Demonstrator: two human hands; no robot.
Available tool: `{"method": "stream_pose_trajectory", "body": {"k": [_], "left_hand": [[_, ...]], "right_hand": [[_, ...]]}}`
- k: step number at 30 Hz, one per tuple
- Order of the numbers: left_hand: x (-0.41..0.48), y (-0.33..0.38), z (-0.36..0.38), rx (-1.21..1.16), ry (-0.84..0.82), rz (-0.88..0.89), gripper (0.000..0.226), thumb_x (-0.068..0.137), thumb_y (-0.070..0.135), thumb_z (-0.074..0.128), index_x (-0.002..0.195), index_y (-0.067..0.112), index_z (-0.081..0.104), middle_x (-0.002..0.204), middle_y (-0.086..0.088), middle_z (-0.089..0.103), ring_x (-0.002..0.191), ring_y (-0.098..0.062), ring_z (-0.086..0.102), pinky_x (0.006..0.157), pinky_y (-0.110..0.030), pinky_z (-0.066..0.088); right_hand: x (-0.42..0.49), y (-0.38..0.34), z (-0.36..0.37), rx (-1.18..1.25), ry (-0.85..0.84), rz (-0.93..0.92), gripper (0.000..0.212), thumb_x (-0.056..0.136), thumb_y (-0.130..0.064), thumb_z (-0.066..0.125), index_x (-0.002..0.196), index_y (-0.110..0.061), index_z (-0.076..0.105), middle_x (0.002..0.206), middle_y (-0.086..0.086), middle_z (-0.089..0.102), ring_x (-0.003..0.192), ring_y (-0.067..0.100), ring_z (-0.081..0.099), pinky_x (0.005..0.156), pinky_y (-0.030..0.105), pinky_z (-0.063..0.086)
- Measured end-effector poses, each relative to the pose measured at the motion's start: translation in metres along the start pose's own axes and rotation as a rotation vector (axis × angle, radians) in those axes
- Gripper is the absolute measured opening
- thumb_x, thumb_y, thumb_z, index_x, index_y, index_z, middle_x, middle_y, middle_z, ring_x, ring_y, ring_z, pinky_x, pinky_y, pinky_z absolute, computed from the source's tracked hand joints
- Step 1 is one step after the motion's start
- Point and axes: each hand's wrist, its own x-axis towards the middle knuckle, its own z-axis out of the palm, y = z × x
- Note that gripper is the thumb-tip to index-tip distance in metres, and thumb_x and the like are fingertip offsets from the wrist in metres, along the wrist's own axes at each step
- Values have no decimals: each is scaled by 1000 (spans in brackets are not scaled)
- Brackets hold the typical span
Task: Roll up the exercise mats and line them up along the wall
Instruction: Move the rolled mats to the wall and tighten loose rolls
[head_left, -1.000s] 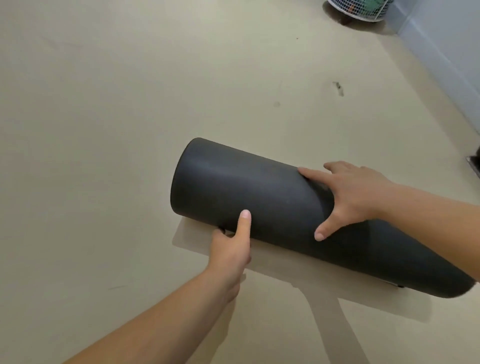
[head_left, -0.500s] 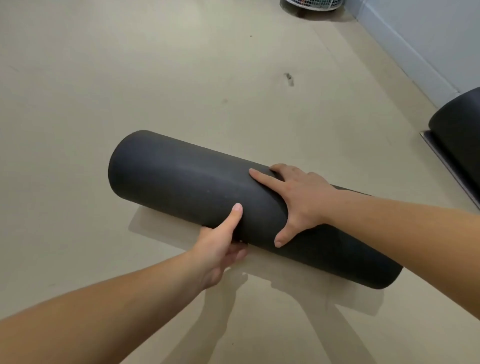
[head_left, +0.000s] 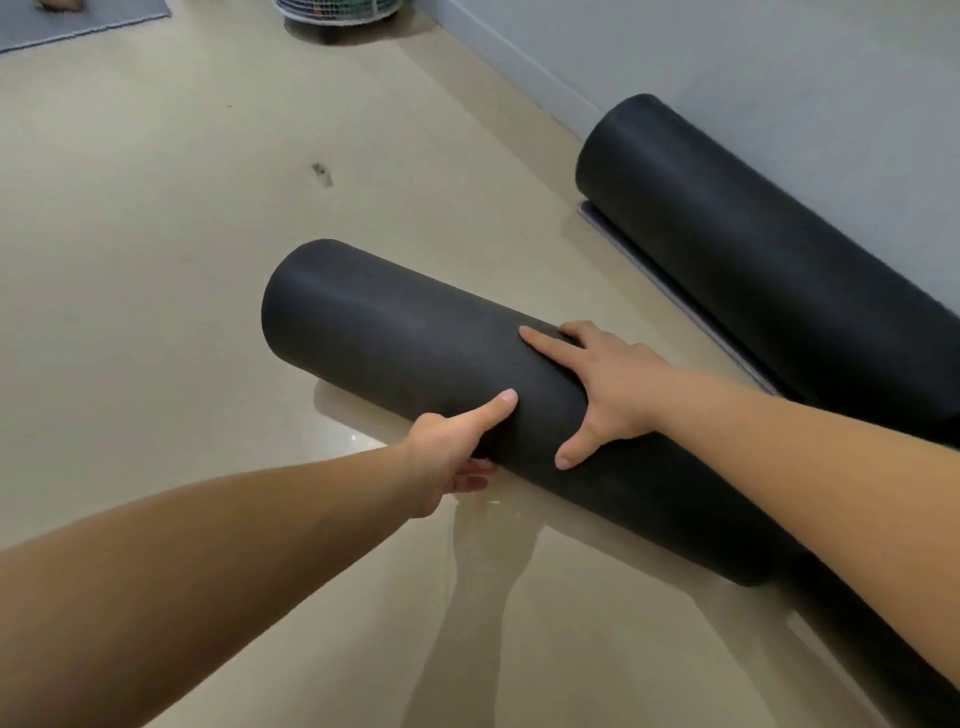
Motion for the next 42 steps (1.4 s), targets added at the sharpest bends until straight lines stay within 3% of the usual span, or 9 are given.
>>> {"method": "stream_pose_trajectory", "body": {"k": [4,8,13,18,24,29,36,42], "left_hand": [[15,8,69,-148,6,52,107,65,66,93,149,22,43,134,-1,63,108,-28,70,71,-36,60],[24,16,91,-263,77,134,111,69,62,91,157,25,33,146,2,56,121,-31,62,88,-44,56],[13,4,102,-280,169,98,97,75,58,90,150,19,43,141,-2,59,119,-31,63,100,-51,57],[-11,-22,136,-210,-67,10,96,79,60,86,155,35,32,135,2,58,108,-31,66,96,-55,59],[7,-8,157,-266,-85,-2,94,79,49,90,152,39,32,142,-6,61,115,-38,69,98,-53,59],[37,37,167,-129,-207,16,84,81,45,90,145,34,38,141,-12,61,113,-38,68,93,-49,61],[71,77,203,-6,-201,53,77,83,44,89,144,27,45,138,-9,63,112,-38,70,94,-52,62],[61,61,198,79,-137,136,92,82,62,82,155,31,35,140,-10,62,113,-36,69,96,-56,60]], "right_hand": [[-27,58,7,85,49,97,141,56,-71,88,156,-60,-11,171,-3,2,156,28,15,121,55,31],[-27,70,11,141,122,135,134,58,-69,88,157,-60,-3,171,-4,4,156,29,16,121,56,30],[-24,62,12,103,135,179,133,59,-71,87,157,-61,-4,171,1,5,156,34,15,120,60,29],[-37,67,23,96,192,344,131,59,-83,77,158,-55,-3,161,7,30,145,35,37,110,57,44],[-50,105,13,70,52,235,150,52,-74,89,157,-54,-17,173,-4,5,156,29,21,117,53,36],[-35,126,9,25,135,356,151,54,-75,87,159,-48,-18,171,5,11,153,35,24,117,56,33],[-31,162,-5,102,209,468,148,49,-82,85,159,-53,-9,167,3,16,149,35,30,113,56,35],[-39,134,35,18,380,544,144,55,-84,81,160,-45,-9,172,9,3,157,37,10,121,60,29]]}}
